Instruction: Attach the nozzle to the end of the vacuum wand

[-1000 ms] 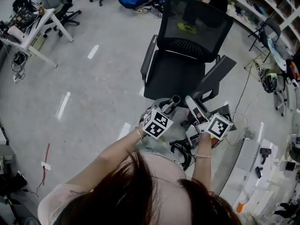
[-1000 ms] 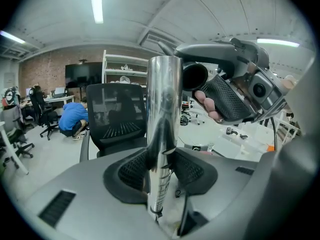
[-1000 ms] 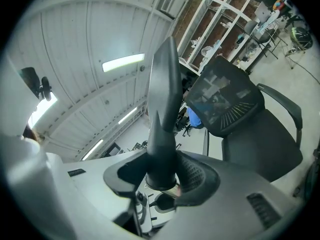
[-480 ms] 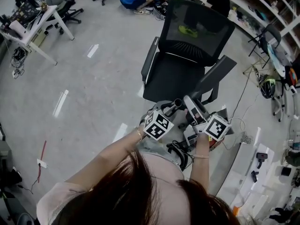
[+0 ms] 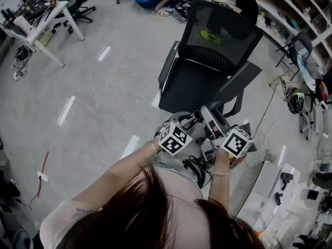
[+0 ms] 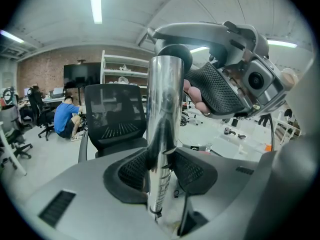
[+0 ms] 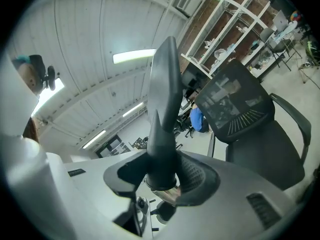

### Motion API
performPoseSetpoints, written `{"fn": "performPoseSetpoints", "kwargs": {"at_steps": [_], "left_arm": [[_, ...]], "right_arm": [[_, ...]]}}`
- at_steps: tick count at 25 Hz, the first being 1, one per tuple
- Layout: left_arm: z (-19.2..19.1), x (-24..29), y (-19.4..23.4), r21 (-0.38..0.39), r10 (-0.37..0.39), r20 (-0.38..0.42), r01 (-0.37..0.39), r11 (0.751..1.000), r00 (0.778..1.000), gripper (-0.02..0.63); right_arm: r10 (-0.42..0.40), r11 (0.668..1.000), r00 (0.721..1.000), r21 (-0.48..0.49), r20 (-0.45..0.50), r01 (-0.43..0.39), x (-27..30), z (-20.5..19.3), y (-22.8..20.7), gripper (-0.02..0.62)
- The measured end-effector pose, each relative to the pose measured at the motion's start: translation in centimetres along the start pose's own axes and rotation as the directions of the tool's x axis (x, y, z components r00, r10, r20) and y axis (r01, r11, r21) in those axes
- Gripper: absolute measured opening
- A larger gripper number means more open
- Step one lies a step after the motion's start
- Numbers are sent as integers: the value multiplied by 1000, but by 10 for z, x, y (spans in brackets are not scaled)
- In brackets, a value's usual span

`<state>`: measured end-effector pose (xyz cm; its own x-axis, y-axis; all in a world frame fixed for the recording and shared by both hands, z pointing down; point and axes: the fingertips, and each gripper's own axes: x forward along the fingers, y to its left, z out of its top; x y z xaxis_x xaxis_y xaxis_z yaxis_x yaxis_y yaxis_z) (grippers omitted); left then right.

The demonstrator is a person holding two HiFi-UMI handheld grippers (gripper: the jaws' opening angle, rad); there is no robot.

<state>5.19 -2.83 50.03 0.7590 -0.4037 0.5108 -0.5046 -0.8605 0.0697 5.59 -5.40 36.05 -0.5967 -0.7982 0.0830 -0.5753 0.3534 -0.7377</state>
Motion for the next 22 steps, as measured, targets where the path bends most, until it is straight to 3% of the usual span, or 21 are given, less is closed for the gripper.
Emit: {"fn": "performPoseSetpoints", "kwargs": {"at_steps": [13, 22], "left_arm": [[-1, -1, -6, 10, -25, 4, 25, 1000, 1000, 160], [-2, -4, -4, 12, -41, 7, 41, 999, 999, 160]], "right_arm": [[19, 995, 1000, -92, -24, -21, 4, -11, 8, 186], [-2, 978, 1000, -211, -25, -3, 7, -19, 12, 186]]}}
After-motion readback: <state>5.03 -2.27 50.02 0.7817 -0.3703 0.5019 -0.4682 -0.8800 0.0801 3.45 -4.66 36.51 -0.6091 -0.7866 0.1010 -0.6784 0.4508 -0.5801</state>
